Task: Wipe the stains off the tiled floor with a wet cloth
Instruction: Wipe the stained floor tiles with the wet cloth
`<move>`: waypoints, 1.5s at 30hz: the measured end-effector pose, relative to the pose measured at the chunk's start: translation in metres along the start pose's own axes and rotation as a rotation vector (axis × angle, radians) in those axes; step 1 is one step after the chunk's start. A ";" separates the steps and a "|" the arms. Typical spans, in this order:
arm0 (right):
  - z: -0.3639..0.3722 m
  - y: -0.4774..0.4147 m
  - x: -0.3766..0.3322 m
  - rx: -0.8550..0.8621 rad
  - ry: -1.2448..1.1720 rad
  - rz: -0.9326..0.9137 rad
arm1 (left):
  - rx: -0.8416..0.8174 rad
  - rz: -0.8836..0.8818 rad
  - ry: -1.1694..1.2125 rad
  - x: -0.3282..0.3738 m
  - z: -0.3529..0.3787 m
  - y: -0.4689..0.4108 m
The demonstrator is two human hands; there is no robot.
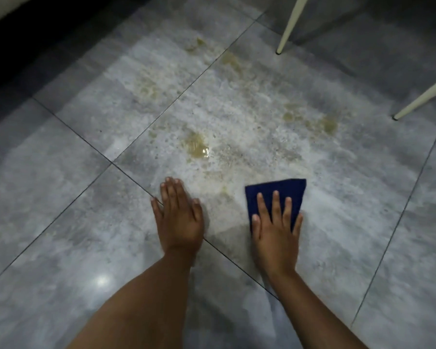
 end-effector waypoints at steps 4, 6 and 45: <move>0.016 0.018 -0.044 -0.042 0.028 -0.302 | -0.016 0.005 -0.025 -0.002 0.004 -0.001; 0.016 -0.009 -0.066 -0.045 0.028 -0.430 | -0.020 0.004 -0.018 -0.002 0.004 -0.001; -0.028 -0.097 0.062 -0.078 0.079 -0.219 | -0.027 0.118 0.127 0.136 0.022 -0.007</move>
Point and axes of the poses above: each hand's wrist, its own y-axis away from the middle knuckle, its own z-axis out of the palm, x = y × z, the point moved 7 cm from there along -y, towards the middle knuckle, and after that the axes turned 3 degrees about -z, right-handed, at the moved point
